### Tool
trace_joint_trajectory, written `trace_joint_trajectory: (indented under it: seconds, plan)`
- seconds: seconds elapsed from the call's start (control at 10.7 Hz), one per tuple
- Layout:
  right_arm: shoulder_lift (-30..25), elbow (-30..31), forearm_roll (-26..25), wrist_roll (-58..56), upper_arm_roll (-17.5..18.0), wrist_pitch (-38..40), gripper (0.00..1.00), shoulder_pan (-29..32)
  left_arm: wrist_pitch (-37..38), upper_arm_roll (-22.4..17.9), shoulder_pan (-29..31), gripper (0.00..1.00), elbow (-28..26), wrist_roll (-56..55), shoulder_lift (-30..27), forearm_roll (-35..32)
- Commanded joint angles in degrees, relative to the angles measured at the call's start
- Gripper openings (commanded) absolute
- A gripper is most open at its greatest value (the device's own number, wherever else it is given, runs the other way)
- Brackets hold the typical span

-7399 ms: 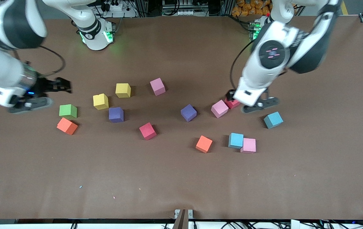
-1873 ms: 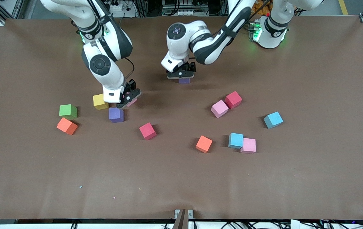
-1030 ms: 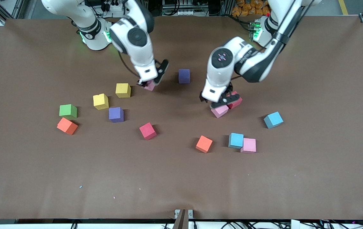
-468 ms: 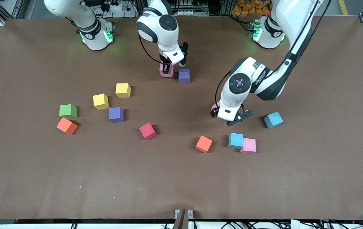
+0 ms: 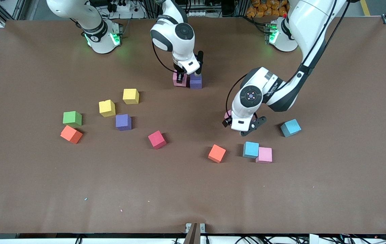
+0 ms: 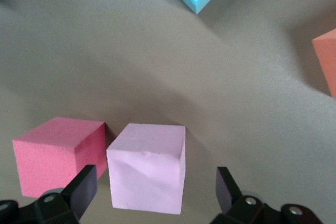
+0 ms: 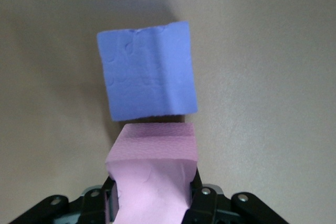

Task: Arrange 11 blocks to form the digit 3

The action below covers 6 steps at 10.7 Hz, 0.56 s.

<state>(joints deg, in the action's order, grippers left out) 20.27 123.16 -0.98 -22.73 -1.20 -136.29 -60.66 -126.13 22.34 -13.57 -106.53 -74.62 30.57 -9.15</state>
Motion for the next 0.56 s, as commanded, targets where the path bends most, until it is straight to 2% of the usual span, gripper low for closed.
trace_joint_trajectory:
  seconds: [0.0, 0.47]
  plan:
    - [2.4, -2.7, -1.0, -0.4, 0.1, 0.1, 0.1, 0.4, -0.4, 0.0, -0.1, 1.0, 0.4, -1.0, 1.6, 0.1]
    - [4.9, -4.9, -1.0, -0.4, 0.1, 0.0, 0.1, -0.2, -3.2, -0.1, -0.9, 1.0, -1.7, -1.0, 3.5, -0.5]
